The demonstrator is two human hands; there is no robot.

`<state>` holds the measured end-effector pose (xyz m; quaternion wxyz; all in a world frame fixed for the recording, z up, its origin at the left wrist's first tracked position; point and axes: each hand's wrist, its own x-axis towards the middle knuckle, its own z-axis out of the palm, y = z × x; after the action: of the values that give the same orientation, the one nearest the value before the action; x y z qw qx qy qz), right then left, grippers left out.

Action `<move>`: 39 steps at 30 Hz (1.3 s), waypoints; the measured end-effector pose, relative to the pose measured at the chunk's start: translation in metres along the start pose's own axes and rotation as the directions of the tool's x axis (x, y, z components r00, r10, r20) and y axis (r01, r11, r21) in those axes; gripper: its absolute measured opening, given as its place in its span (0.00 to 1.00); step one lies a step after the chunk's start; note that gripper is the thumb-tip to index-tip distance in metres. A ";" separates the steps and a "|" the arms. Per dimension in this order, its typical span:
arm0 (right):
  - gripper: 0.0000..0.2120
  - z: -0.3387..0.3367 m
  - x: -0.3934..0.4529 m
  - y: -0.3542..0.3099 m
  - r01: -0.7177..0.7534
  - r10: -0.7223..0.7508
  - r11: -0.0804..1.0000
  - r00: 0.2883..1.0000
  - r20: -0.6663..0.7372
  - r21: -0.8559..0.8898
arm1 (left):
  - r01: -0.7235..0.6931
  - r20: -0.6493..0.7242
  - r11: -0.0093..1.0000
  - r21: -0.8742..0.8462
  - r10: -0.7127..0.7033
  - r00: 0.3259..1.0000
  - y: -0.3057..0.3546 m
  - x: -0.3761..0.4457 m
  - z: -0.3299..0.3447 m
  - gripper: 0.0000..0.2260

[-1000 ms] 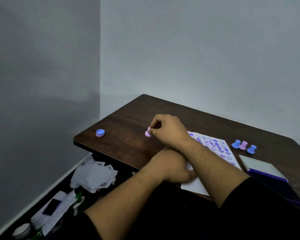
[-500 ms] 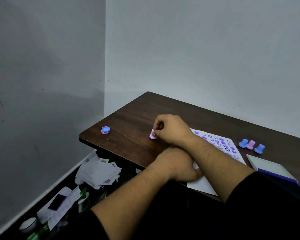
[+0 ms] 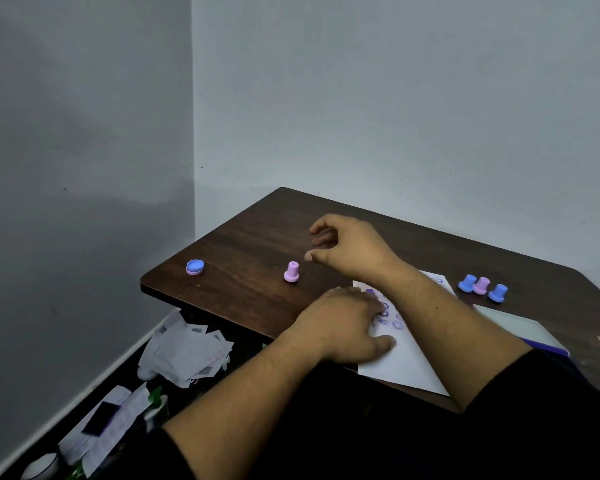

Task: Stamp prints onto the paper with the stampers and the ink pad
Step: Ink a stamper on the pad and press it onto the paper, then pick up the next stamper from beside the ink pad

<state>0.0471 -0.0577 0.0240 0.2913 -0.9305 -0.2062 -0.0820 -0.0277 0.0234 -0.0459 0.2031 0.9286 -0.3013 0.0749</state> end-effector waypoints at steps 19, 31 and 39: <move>0.08 -0.195 -0.119 0.188 -0.447 0.385 0.894 0.804 -0.453 -0.034 | 0.015 0.069 0.999 0.029 -0.017 0.997 -0.009 0.008 0.009 0.32; 0.08 -0.170 -0.120 0.258 -0.526 0.455 0.845 0.803 -0.385 -0.099 | -0.005 0.141 0.999 0.049 -0.002 0.990 -0.004 0.007 0.001 0.33; 0.08 -0.150 -0.107 0.266 -0.511 0.458 0.857 0.815 -0.354 -0.069 | -0.017 0.125 1.000 0.022 0.014 0.992 -0.004 0.005 0.002 0.36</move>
<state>0.0608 -0.3781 -0.0177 0.2565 -0.9460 0.0964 -0.1733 -0.0212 0.0228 -0.0477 0.1729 0.9314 -0.3196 0.0219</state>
